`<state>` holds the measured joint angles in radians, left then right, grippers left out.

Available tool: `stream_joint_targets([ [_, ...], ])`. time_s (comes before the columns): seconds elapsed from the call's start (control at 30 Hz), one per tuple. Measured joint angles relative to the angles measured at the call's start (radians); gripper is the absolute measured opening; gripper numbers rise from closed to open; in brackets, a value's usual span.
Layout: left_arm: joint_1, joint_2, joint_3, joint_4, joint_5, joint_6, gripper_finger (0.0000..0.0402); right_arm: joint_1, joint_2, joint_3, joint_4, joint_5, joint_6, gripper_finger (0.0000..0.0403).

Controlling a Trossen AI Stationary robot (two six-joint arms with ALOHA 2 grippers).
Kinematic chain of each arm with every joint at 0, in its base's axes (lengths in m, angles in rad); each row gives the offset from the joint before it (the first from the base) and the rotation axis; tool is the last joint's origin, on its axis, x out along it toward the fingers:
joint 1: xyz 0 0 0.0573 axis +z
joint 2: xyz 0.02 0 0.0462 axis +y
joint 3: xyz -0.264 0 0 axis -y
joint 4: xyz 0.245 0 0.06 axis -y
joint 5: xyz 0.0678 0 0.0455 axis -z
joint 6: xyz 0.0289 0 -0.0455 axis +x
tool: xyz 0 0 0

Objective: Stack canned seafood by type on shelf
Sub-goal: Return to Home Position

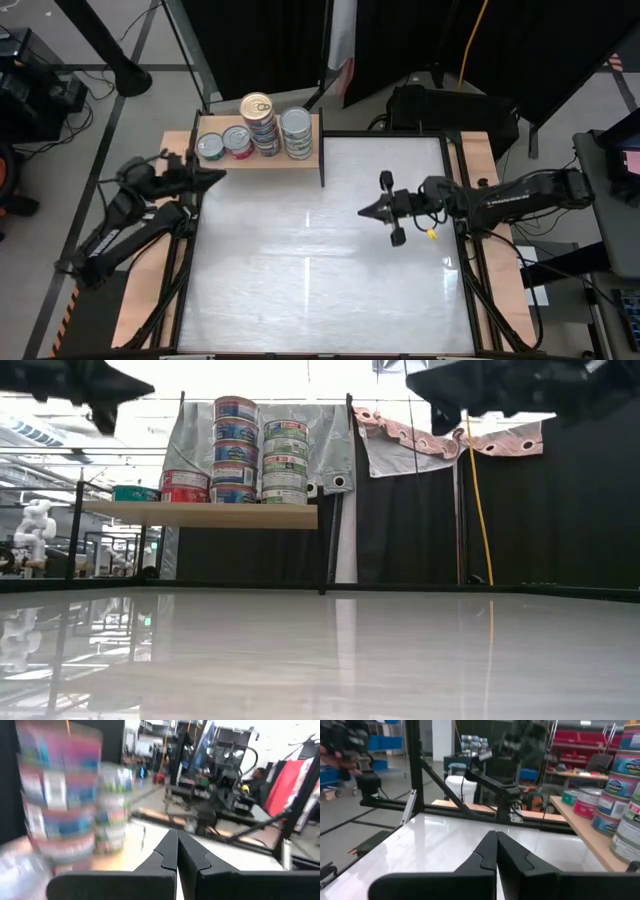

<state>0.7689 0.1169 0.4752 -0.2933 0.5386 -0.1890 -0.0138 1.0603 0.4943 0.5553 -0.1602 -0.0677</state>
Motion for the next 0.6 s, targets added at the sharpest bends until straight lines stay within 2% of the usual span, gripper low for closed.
stream_joint_targets([
  [0.13, -0.015, -0.05, -0.118, 0.034, 0.037, -0.042, 0.0, 0.024, 0.0, -0.109, 0.144, 0.001, 0.003, 0.0],
  [0.23, -0.046, -0.074, -0.187, 0.09, 0.027, -0.042, 0.0, 0.036, 0.0, -0.185, 0.229, 0.005, 0.015, 0.0],
  [0.43, -0.157, -0.095, -0.241, 0.12, -0.072, -0.04, 0.0, 0.037, 0.0, -0.305, 0.355, 0.032, 0.071, 0.0],
  [0.6, -0.284, -0.095, -0.296, 0.202, -0.173, -0.041, 0.0, 0.036, 0.0, -0.343, 0.384, 0.035, 0.072, 0.0],
])
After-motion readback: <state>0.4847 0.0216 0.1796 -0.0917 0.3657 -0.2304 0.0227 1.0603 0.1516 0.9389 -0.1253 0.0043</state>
